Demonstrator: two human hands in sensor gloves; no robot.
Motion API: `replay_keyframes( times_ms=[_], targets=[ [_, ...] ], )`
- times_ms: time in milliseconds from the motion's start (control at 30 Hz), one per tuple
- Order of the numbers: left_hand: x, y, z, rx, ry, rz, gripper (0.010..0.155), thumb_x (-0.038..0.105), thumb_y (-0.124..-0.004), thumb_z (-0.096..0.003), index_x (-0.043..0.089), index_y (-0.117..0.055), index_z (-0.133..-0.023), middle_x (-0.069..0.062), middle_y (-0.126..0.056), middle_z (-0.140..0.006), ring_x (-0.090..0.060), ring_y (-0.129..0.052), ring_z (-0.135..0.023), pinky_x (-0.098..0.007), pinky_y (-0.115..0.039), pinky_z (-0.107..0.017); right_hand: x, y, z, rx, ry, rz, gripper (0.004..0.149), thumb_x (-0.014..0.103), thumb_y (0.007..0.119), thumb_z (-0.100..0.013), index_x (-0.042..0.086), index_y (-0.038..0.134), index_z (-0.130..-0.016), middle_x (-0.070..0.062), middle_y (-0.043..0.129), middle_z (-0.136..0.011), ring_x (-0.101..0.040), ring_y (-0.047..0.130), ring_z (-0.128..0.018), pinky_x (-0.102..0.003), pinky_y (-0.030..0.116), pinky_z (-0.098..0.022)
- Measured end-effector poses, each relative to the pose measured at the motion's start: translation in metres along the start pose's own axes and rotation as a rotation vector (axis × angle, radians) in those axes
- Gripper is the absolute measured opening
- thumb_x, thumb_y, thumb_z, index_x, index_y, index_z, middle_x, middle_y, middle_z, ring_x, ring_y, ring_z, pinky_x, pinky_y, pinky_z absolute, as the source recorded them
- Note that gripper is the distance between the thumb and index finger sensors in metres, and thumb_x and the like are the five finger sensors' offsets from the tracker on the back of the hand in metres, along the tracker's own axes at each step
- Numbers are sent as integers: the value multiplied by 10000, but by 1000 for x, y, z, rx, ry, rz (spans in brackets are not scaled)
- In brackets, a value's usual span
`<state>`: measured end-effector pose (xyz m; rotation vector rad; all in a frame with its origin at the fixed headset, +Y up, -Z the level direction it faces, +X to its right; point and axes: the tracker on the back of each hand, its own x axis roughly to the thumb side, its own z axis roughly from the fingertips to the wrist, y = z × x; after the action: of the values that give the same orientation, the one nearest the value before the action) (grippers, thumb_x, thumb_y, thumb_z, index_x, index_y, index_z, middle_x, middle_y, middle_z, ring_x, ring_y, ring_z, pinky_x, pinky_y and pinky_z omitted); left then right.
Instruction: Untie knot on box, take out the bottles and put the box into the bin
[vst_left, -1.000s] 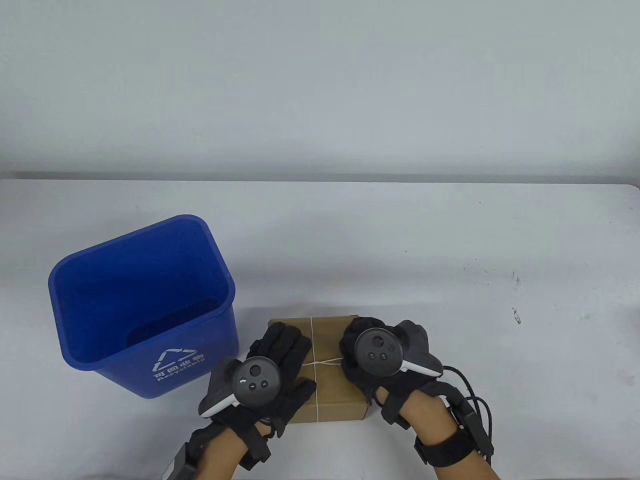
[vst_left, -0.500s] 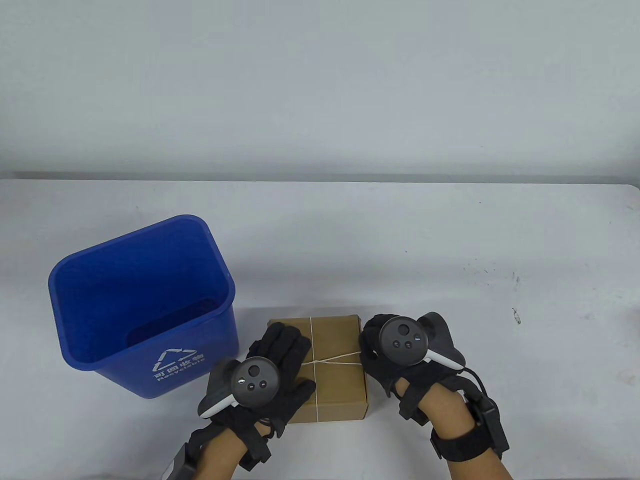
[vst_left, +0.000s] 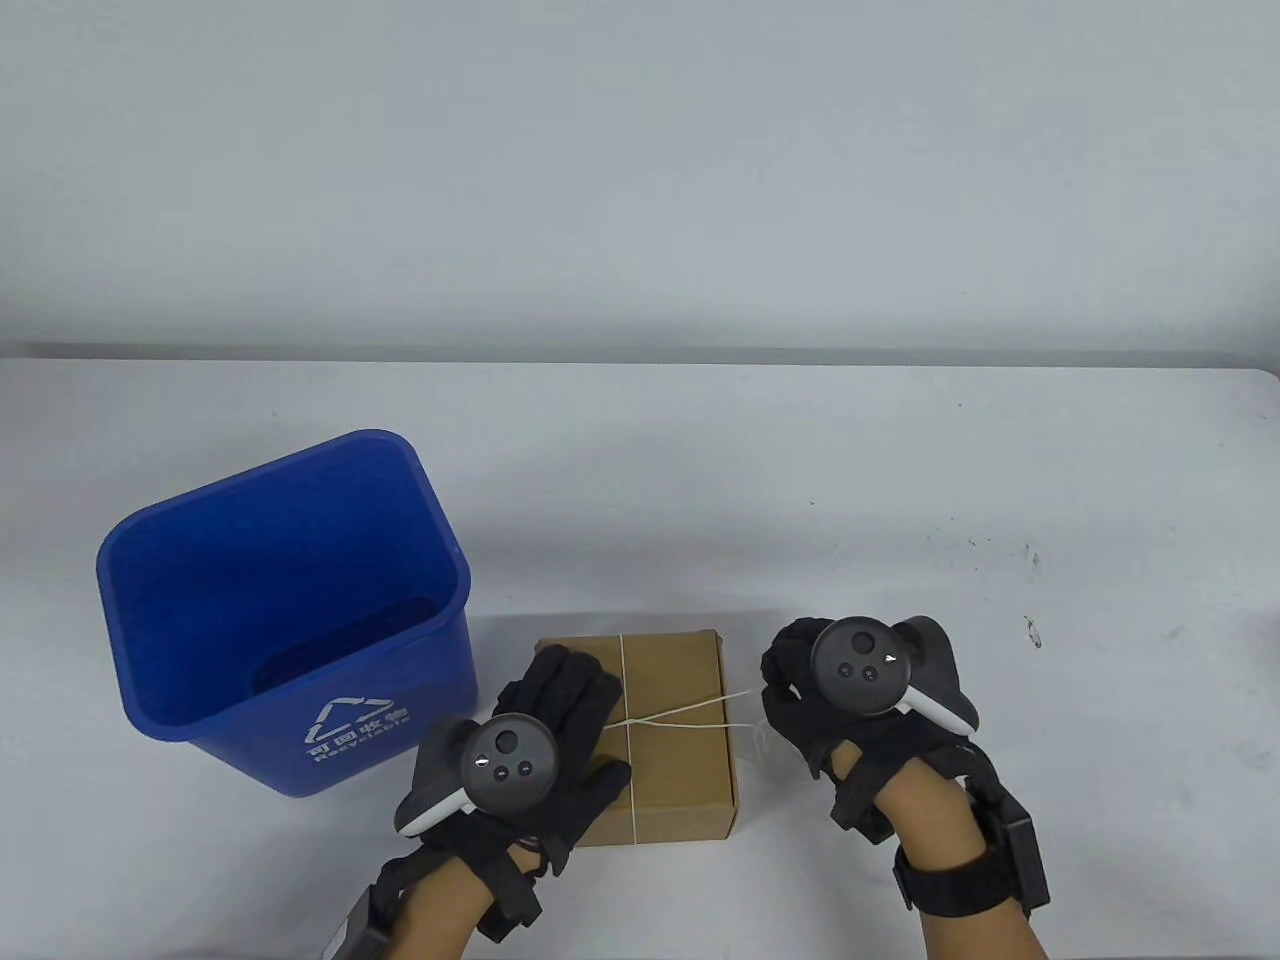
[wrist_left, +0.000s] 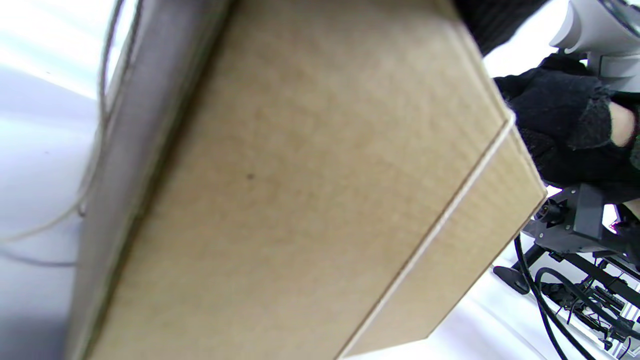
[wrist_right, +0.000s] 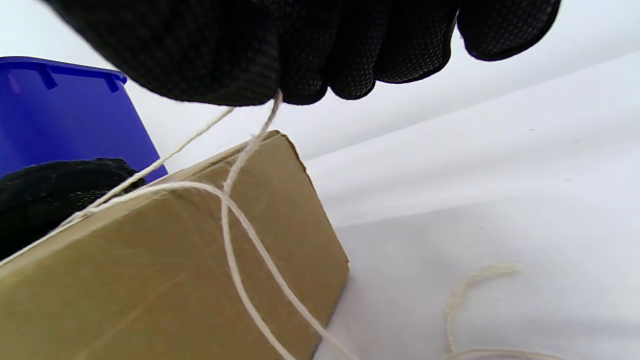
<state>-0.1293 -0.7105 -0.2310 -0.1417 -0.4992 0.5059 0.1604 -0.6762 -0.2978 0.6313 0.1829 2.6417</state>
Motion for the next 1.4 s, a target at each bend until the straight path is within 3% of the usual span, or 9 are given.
replay_keyframes(
  times_ms=[500, 1300, 1400],
  targets=[
    [0, 0, 0, -1, 0, 0, 824, 550, -653, -520, 184, -297, -1167, -77, -183, -1195, -425, -85, -1125, -725, -259, -745, -42, 10, -6, 42, 140, -34, 386, 297, 764, -470, 73, 742, -784, -120, 646, -893, -470, 598, -904, -673, 532, -621],
    [0, 0, 0, -2, -2, 0, 823, 548, -652, -520, 186, -292, -1165, -68, -177, -1194, -419, -77, -1124, -729, -257, -743, -76, 23, -9, 117, 315, 38, 382, 283, 767, -474, 72, 743, -792, -124, 638, -904, -501, 569, -916, -685, 509, -623],
    [0, 0, 0, -2, -2, 0, 824, 547, -654, -519, 185, -293, -1165, -70, -177, -1194, -420, -75, -1124, -732, -256, -741, -76, 22, -9, 82, 317, 36, 392, 287, 773, -477, 76, 759, -807, -123, 636, -922, -499, 574, -919, -682, 515, -622]
  ],
)
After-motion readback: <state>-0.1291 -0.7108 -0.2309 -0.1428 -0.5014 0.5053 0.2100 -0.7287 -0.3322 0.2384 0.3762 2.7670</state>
